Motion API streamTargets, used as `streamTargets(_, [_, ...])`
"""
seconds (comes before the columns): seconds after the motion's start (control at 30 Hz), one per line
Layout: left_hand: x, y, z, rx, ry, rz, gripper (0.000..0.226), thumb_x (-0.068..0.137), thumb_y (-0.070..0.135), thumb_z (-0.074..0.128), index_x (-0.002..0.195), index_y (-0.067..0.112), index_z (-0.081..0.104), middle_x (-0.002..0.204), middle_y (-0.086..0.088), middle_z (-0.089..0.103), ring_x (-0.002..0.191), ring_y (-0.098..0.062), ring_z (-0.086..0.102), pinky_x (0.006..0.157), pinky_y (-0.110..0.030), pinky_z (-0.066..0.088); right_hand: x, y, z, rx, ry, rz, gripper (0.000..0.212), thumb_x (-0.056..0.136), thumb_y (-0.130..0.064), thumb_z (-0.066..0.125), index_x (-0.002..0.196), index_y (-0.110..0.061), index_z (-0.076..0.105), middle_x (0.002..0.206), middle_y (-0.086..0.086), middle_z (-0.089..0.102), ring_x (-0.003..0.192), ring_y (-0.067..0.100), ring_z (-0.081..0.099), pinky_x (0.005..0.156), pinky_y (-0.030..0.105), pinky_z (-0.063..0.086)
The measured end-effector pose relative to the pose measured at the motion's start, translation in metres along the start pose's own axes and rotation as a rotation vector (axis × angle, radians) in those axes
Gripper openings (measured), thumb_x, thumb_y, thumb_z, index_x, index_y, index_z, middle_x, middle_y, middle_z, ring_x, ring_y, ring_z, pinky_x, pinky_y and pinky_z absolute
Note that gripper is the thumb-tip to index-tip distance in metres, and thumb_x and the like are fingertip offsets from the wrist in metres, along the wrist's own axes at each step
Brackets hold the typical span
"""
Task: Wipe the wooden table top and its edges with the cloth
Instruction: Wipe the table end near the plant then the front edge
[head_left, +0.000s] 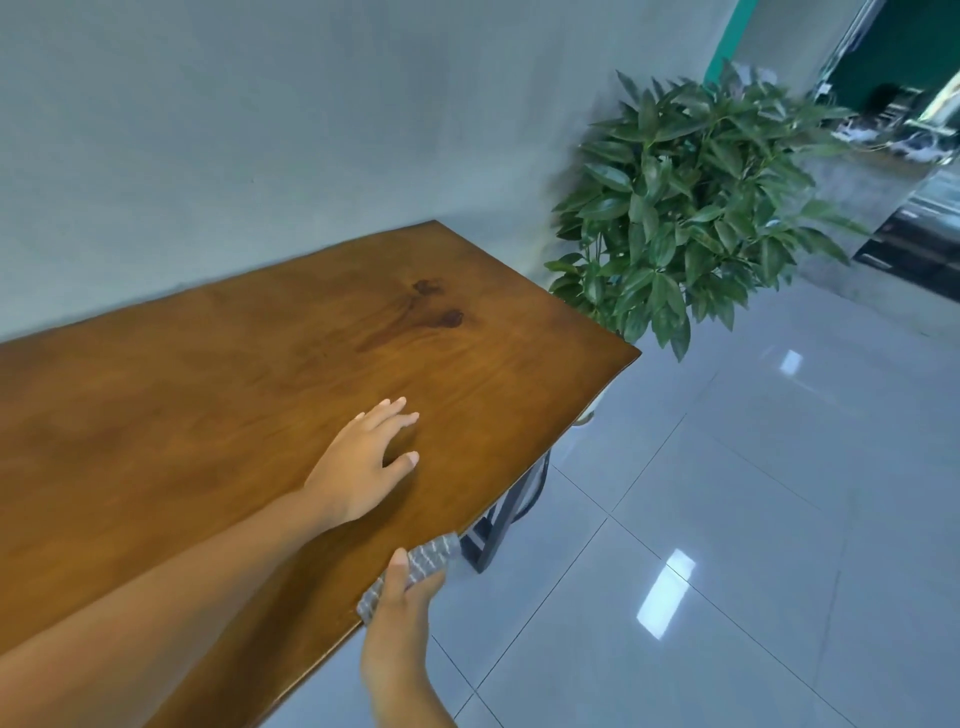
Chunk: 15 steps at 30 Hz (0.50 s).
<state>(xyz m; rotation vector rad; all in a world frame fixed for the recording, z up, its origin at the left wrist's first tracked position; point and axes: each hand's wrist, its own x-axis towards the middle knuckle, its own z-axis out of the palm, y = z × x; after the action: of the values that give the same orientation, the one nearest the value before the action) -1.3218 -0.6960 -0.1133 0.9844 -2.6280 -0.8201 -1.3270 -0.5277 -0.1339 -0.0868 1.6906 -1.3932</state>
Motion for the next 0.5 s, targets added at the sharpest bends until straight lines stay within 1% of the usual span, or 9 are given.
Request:
streamTargets(0.07, [-0.022, -0.007, -0.007, -0.006, 0.005, 0.015, 0.057, 0.102, 0.048, 0.051, 0.155, 0.031, 0.039, 0.167, 0.011, 0.025, 0.156, -0.009, 0.015, 0.125, -0.032, 0.011, -0.007, 0.004, 0.006, 0.001, -0.018, -0.004, 0.063, 0.107, -0.048, 0.030, 0.158, -0.029, -0.003, 0.140, -0.002, 0.042, 0.123, 0.020, 0.049, 0.110, 0.035, 0.042])
streamTargets(0.13, [-0.045, -0.018, -0.014, 0.010, 0.000, 0.031, 0.057, 0.101, 0.049, 0.051, 0.155, 0.033, 0.039, 0.167, 0.012, 0.024, 0.156, -0.008, 0.015, 0.125, -0.031, 0.012, 0.001, -0.003, 0.002, -0.012, -0.010, -0.020, 0.061, 0.108, -0.047, 0.031, 0.158, -0.024, 0.004, 0.146, 0.002, 0.042, 0.136, 0.028, 0.046, 0.113, 0.041, 0.040])
streamTargets(0.17, [-0.057, -0.023, -0.017, 0.023, -0.003, 0.036, 0.057, 0.101, 0.051, 0.051, 0.154, 0.034, 0.038, 0.167, 0.013, 0.024, 0.155, -0.007, 0.014, 0.125, -0.030, 0.012, 0.012, -0.009, -0.003, -0.021, 0.020, -0.022, 0.059, 0.109, -0.045, 0.032, 0.158, -0.021, 0.010, 0.148, 0.005, 0.043, 0.137, 0.030, 0.046, 0.113, 0.043, 0.039])
streamTargets(0.23, [-0.081, -0.035, -0.023, 0.048, -0.001, 0.033, 0.059, 0.098, 0.055, 0.049, 0.154, 0.037, 0.038, 0.166, 0.016, 0.023, 0.155, -0.004, 0.014, 0.123, -0.027, 0.012, 0.036, -0.023, -0.016, -0.067, 0.092, -0.049, 0.055, 0.109, -0.043, 0.034, 0.155, -0.016, 0.022, 0.147, 0.009, 0.047, 0.133, 0.031, 0.049, 0.114, 0.045, 0.037])
streamTargets(0.27, [-0.094, -0.041, -0.025, 0.063, -0.001, 0.031, 0.061, 0.097, 0.058, 0.047, 0.153, 0.039, 0.037, 0.166, 0.018, 0.022, 0.154, -0.002, 0.013, 0.122, -0.025, 0.010, 0.049, -0.031, -0.024, -0.101, 0.113, -0.068, 0.053, 0.109, -0.044, 0.034, 0.153, -0.015, 0.027, 0.142, 0.008, 0.049, 0.130, 0.029, 0.049, 0.114, 0.044, 0.036])
streamTargets(0.33, [-0.120, -0.051, -0.030, 0.099, -0.010, 0.027, 0.064, 0.094, 0.063, 0.043, 0.153, 0.041, 0.036, 0.165, 0.022, 0.018, 0.152, 0.001, 0.009, 0.120, -0.022, 0.006, 0.075, -0.045, -0.038, -0.128, 0.134, -0.076, 0.047, 0.107, -0.049, 0.033, 0.143, -0.019, 0.037, 0.133, 0.004, 0.049, 0.123, 0.024, 0.050, 0.114, 0.042, 0.035])
streamTargets(0.37, [-0.132, -0.057, -0.033, 0.122, -0.016, 0.022, 0.065, 0.094, 0.066, 0.039, 0.154, 0.042, 0.034, 0.164, 0.024, 0.015, 0.152, 0.002, 0.007, 0.119, -0.020, 0.004, 0.086, -0.050, -0.043, -0.120, 0.149, -0.070, 0.047, 0.106, -0.051, 0.034, 0.141, -0.021, 0.039, 0.134, 0.004, 0.049, 0.125, 0.025, 0.050, 0.115, 0.042, 0.035])
streamTargets(0.43, [-0.156, -0.069, -0.039, 0.187, -0.033, 0.012, 0.068, 0.094, 0.076, 0.027, 0.155, 0.045, 0.029, 0.163, 0.027, 0.008, 0.152, 0.004, 0.002, 0.118, -0.018, -0.001, 0.098, -0.057, -0.045, -0.088, 0.190, -0.021, 0.062, 0.106, -0.053, 0.034, 0.154, -0.016, 0.032, 0.152, 0.006, 0.044, 0.137, 0.030, 0.046, 0.117, 0.045, 0.033])
streamTargets(0.5, [-0.178, -0.081, -0.045, 0.251, -0.040, 0.001, 0.078, 0.087, 0.084, 0.011, 0.156, 0.048, 0.022, 0.163, 0.028, 0.001, 0.151, 0.005, -0.004, 0.118, -0.018, -0.005, 0.087, -0.056, -0.035, -0.057, 0.241, -0.007, 0.067, 0.106, -0.055, 0.031, 0.160, -0.018, 0.020, 0.159, 0.011, 0.037, 0.144, 0.034, 0.039, 0.118, 0.049, 0.031])
